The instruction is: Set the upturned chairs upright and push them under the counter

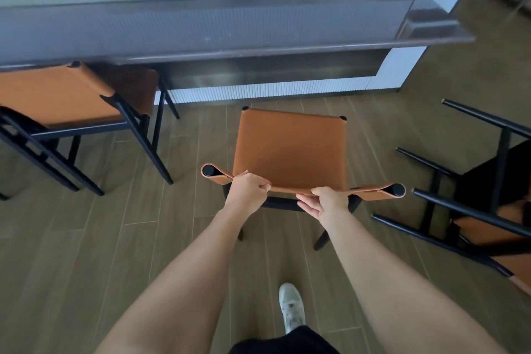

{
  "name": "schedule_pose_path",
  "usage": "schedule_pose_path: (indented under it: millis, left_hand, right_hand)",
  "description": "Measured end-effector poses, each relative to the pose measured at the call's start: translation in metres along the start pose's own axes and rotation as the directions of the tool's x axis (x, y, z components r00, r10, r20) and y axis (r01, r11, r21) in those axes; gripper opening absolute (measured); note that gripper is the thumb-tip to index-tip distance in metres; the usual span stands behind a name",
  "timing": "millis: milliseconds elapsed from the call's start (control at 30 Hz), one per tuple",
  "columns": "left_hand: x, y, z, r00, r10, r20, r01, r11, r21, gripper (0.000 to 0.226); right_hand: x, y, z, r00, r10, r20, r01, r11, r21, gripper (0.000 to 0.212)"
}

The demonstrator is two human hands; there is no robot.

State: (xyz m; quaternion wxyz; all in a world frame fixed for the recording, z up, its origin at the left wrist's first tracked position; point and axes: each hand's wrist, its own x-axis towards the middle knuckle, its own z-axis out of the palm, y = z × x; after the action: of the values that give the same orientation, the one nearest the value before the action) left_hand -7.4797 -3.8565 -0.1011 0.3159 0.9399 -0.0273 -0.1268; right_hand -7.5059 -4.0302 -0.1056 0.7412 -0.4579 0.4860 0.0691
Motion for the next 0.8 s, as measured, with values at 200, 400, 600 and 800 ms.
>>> schedule_pose_path:
  millis: [200,400,600,800]
  left_hand:
    - [0.043,0.009,-0.002,0.996,-0.086,-0.032,0.083,0.993,-0.086,0.030]
    - [0.044,0.010,-0.003,0.996,-0.069,-0.048,0.066,0.996,-0.065,0.029]
    - [0.047,0.010,-0.004,0.995,-0.097,-0.029,0.094,0.991,-0.097,0.028]
    - [0.046,0.012,-0.004,0.994,-0.100,-0.048,0.093,0.987,-0.129,0.025]
  right_hand:
    - [0.028,-0.031,0.029,0.998,0.025,-0.061,-0.025,1.000,0.009,0.022]
    - [0.033,-0.031,0.030,0.995,0.025,-0.099,-0.026,1.000,-0.008,0.036]
    - [0.026,-0.037,0.031,0.995,0.043,-0.089,-0.045,0.999,-0.020,0.037]
    - [0.022,-0.042,0.029,0.996,0.058,-0.066,-0.062,0.996,-0.060,0.032]
